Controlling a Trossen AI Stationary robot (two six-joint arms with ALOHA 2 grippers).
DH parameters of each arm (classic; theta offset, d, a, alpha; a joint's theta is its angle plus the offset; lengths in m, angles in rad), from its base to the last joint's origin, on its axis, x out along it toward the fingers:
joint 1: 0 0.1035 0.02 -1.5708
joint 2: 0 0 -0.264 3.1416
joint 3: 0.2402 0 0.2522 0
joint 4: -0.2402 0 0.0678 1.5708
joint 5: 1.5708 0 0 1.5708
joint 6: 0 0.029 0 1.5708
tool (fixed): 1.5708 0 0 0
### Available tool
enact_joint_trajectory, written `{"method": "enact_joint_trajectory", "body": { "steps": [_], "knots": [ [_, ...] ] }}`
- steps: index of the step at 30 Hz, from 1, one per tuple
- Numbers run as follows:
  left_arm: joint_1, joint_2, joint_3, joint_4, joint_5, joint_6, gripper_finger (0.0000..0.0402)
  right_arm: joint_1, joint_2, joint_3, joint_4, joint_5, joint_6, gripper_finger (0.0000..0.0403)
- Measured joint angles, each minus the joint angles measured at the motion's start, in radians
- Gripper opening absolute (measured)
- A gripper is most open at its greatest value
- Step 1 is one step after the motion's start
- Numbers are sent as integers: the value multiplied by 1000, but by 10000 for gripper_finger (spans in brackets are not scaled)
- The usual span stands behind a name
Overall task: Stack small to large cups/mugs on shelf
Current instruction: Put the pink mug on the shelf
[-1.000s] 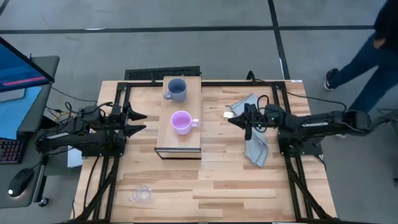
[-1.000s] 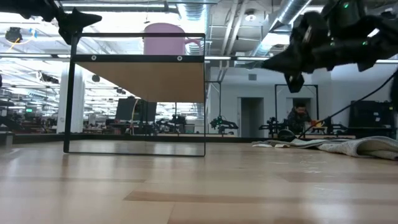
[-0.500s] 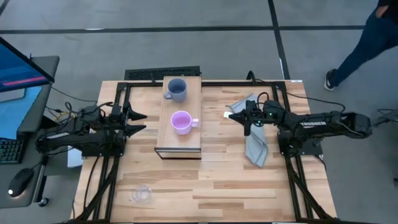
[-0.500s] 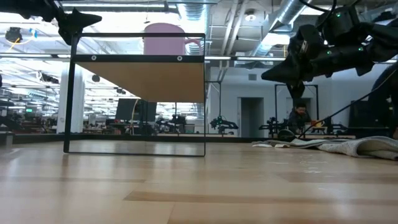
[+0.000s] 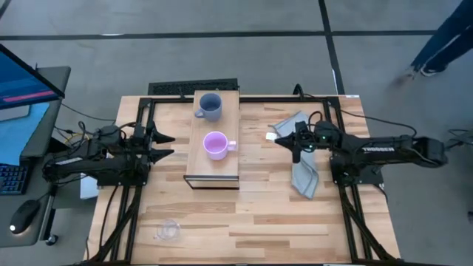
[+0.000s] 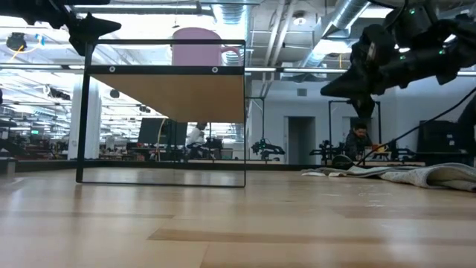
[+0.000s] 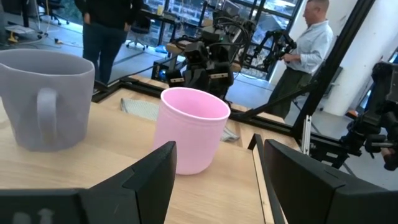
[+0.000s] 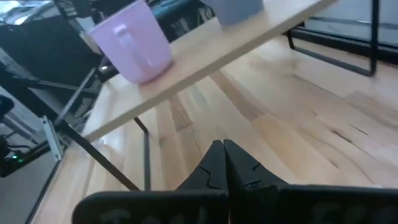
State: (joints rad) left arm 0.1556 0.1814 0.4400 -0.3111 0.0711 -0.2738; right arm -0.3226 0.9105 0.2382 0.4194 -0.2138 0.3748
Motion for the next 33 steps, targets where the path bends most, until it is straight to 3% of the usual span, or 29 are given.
{"method": "enact_joint_trajectory", "body": {
  "steps": [6,22,33],
  "knots": [
    [0,0,0,0,0,8,234,60,-90,0,-167,87,19,1],
    [0,0,0,-18,0,8,234,177,-265,0,-387,268,30,4],
    [0,0,0,-14,-3,2,234,189,-352,0,-382,272,52,5]
  ]
}}
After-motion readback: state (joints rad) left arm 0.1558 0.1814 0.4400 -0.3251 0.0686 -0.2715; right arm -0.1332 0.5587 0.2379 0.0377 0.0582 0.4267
